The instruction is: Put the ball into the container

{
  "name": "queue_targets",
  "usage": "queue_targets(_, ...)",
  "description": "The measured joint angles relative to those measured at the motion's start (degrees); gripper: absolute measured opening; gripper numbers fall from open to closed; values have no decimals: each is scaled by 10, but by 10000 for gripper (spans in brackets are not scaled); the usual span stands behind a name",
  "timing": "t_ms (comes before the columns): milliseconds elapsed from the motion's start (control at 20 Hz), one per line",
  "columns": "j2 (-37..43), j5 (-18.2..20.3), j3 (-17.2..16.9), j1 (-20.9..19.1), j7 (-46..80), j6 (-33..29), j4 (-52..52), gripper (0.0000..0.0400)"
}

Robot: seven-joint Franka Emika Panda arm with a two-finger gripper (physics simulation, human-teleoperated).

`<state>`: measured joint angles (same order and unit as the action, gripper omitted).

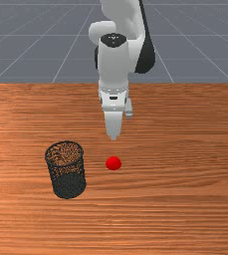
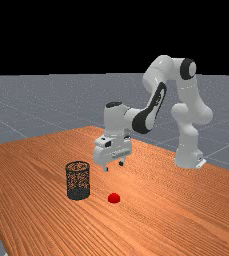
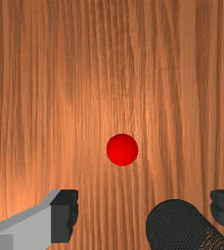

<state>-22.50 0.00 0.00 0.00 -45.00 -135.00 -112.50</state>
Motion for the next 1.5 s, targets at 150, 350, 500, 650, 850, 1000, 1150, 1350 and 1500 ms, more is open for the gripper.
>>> queue_targets(150,0,0,0,0,0,0,0,90)
queue_targets(350,-3,-10,-4,4,9,-4,0,12)
queue_targets(500,-2,-6,-2,3,6,-1,0,255)
queue_targets(650,0,-4,0,1,-3,2,1,368)
queue_targets(850,-5,-4,1,5,6,17,13,396)
queue_targets(1000,-50,-4,1,5,6,-10,22,399)
queue_targets(1150,-81,-4,0,5,7,-52,15,400)
queue_targets(1350,-109,-4,0,5,7,-71,21,400)
queue_targets(1500,-149,-4,0,5,7,-82,40,400)
